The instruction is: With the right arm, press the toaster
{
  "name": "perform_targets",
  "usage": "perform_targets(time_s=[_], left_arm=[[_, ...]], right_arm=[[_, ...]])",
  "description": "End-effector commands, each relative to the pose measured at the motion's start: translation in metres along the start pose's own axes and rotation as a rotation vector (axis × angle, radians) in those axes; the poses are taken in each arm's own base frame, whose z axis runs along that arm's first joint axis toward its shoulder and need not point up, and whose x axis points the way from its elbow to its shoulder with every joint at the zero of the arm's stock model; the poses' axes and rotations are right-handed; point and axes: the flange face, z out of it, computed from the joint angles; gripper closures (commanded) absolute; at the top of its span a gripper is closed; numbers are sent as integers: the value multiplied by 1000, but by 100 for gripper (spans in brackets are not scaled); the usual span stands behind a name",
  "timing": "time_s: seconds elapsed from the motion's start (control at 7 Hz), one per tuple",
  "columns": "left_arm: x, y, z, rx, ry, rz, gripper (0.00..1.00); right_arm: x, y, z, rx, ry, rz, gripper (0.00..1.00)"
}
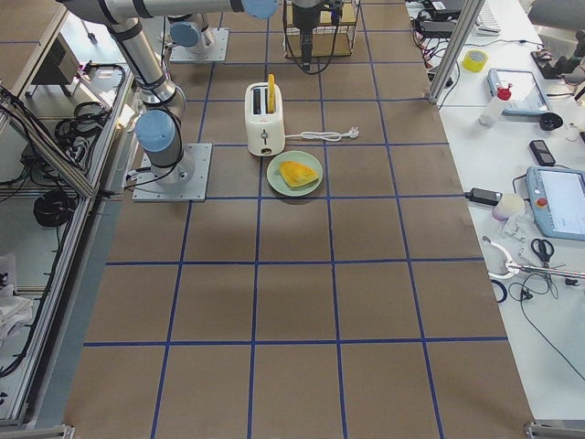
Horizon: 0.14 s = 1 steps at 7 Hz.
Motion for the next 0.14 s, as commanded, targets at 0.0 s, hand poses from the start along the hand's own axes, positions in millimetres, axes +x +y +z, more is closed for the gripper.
perform_targets(time_s=[0.0], left_arm=[[0, 0, 0, -1, 0, 0, 0]], right_arm=[[0, 1, 0, -2, 1, 0, 0]])
